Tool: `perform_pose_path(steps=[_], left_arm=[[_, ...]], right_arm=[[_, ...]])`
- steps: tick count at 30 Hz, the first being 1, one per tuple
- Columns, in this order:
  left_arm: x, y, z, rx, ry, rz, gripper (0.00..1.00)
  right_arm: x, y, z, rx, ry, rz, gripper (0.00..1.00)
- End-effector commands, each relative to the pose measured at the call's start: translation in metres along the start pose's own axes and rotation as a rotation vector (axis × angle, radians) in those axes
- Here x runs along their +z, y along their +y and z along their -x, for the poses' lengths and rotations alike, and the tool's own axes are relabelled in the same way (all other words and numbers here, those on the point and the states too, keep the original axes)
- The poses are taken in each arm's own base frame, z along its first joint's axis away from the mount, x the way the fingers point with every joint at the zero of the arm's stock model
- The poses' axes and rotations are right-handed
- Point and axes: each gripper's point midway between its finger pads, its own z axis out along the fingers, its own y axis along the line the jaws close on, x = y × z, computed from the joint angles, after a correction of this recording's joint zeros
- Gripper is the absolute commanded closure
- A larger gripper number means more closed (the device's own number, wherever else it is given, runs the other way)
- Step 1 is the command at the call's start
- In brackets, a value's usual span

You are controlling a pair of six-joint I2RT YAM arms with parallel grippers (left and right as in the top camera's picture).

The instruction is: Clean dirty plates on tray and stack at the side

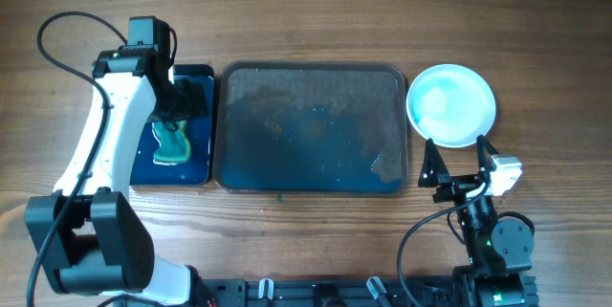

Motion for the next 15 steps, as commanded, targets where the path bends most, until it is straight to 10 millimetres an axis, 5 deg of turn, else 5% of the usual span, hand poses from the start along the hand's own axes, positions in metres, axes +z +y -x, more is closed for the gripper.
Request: perform_pose_path(steps=[1,5,10,15], left_arm=[[-0.002,-0.001,0.003,-0.01,-0.007,-0.007,0.0],[-0.019,-0.006,0.006,-0.017,-0.065,-0.055,0.0],[-0.091,-0.032,0.046,-0.03,-0.478,-0.302,0.0],[-0.138,-0.025,0.021,-0.03,-0.784,-0.385,0.0]], right_arm=[[0.0,0.003,-0.001,-0.011,-0.007,0.018,0.0],[0.0,0.003,-0.001,-0.011,-0.007,0.018,0.0],[0.0,0.003,-0.001,-0.011,-0.007,0.018,0.0],[0.0,0.003,-0.001,-0.011,-0.007,0.018,0.0]])
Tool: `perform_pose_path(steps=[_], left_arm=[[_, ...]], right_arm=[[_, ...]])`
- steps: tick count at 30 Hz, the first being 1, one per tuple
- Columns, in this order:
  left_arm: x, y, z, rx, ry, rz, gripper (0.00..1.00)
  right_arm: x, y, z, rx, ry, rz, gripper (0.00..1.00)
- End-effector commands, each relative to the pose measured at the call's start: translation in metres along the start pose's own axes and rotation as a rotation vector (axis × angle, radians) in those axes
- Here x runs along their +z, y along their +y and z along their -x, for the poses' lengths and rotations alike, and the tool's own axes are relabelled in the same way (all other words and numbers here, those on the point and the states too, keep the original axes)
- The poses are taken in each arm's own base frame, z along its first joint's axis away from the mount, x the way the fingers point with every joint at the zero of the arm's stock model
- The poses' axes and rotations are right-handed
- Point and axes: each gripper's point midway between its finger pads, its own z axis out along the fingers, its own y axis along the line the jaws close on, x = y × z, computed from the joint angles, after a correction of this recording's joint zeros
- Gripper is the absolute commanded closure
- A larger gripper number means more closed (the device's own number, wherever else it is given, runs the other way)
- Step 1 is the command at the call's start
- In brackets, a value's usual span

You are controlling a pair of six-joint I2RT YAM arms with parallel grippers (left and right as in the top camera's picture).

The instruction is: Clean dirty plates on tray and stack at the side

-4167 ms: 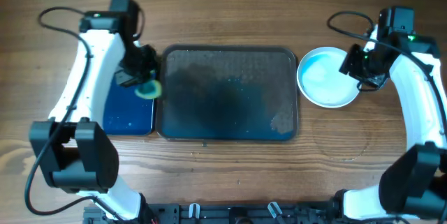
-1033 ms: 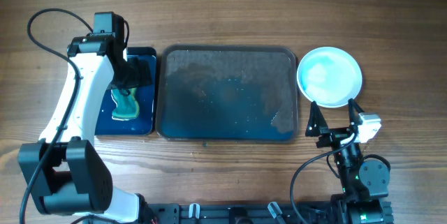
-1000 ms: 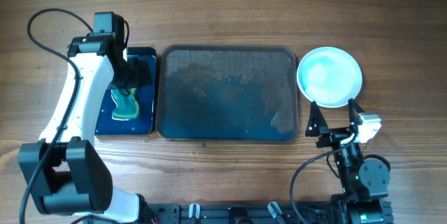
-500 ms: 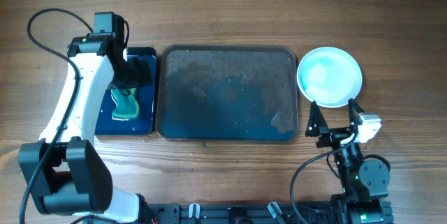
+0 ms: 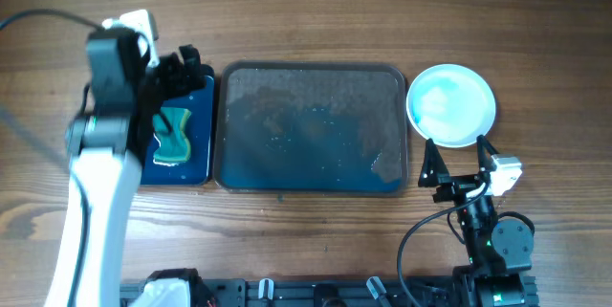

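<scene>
A large dark tray (image 5: 311,125) lies mid-table in the overhead view, with pale smears and specks on its floor and no plate on it. A pale blue-white plate (image 5: 451,104) sits on the wood just right of the tray. A green-and-yellow sponge (image 5: 172,137) lies in a small blue dish (image 5: 199,125) left of the tray. My left gripper (image 5: 180,70) hangs raised above the dish's far end, clear of the sponge, its dark fingers apart. My right gripper (image 5: 456,165) stands open just in front of the plate, with nothing between its fingers.
The white left arm (image 5: 96,173) runs from the front edge up the left side of the table, high and close to the camera. The right arm's base and cable (image 5: 492,240) sit at the front right. Bare wood surrounds the tray.
My left arm has risen toward the camera and its gripper has moved from over the sponge to the dish's far end. The sponge, tray, plate and right gripper are unchanged.
</scene>
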Motion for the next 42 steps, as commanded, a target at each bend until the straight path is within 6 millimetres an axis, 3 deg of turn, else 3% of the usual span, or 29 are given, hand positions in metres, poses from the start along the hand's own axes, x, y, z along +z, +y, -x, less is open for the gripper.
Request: perform_pose_path(steps=[1,6,10,20,28,42], left_arm=[[-0.031,-0.005,-0.026,0.002,-0.099,-0.074,0.0],[-0.074,0.001,-0.063,0.017,-0.33,-0.119,0.0],[-0.087,0.005,-0.084,0.03,-0.475,-0.148,0.0],[-0.072,0.011,-0.12,0.121,-0.594,-0.162,0.0],[-0.052,0.016,-0.145,0.137,-0.549,-0.153,0.0],[-0.053,0.016,-0.144,0.137,-0.552,-0.153,0.0]], right_arm=[[0.0,0.003,-0.001,-0.011,-0.004,0.017,0.0],[0.0,0.003,-0.001,-0.011,-0.004,0.017,0.0],[0.0,0.003,-0.001,-0.011,-0.004,0.017,0.0],[0.0,0.003,-0.001,-0.011,-0.004,0.017,0.0],[0.0,0.003,-0.001,-0.011,-0.004,0.017,0.0],[0.0,0.003,-0.001,-0.01,-0.004,0.017,0.0]])
